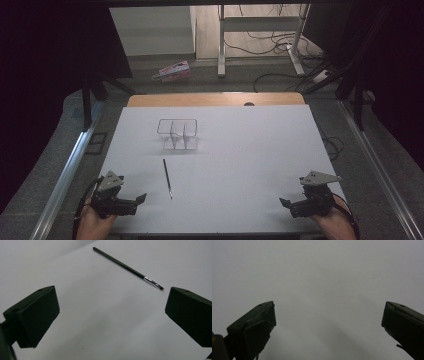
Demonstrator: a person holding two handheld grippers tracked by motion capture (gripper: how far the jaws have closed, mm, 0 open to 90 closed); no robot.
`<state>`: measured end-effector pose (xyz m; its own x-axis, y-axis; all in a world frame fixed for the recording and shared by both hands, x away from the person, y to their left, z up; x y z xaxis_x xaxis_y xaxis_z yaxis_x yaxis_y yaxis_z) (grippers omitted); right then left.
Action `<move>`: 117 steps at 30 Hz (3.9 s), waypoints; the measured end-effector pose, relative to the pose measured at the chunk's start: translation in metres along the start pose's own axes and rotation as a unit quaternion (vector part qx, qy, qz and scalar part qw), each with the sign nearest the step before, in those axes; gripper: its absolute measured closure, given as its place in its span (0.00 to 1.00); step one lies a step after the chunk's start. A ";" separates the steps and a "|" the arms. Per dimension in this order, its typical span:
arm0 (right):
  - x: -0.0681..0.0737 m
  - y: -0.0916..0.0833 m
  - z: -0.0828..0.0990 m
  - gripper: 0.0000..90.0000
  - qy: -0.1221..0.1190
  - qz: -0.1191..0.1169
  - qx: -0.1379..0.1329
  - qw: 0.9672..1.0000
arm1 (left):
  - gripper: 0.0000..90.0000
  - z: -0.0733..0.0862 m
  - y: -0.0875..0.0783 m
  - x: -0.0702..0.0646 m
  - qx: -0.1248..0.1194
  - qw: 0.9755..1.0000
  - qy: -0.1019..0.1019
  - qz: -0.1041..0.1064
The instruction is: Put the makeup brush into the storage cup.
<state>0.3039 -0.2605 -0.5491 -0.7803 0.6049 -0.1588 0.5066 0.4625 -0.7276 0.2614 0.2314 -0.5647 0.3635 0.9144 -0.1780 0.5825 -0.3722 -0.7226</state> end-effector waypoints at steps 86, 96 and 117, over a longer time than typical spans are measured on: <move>0.001 0.006 0.004 0.00 -0.014 0.010 0.030 0.999 | 0.04 -0.080 0.057 -0.040 0.109 0.993 0.048 -0.007; 0.002 0.006 0.005 0.00 -0.016 0.008 0.032 0.999 | 0.05 -0.090 0.067 -0.048 0.119 0.991 0.053 -0.010; 0.003 0.008 0.006 0.00 -0.018 0.003 0.038 0.999 | 0.07 -0.087 0.083 -0.044 0.147 0.988 0.042 -0.022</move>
<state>0.3031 -0.2593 -0.5593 -0.7905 0.5836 -0.1858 0.4828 0.4072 -0.7753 0.3568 0.1460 -0.5586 0.4087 0.9077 -0.0948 0.3669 -0.2585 -0.8936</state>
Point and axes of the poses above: each handheld gripper's, and its own axes: y roughly forward along the jaws, z roughly out of its underside, x roughly to its left, the point moved 9 cm from there along y, roughly forward along the jaws, and after that the axes turned 12 degrees about -y, right-handed, at the moved point
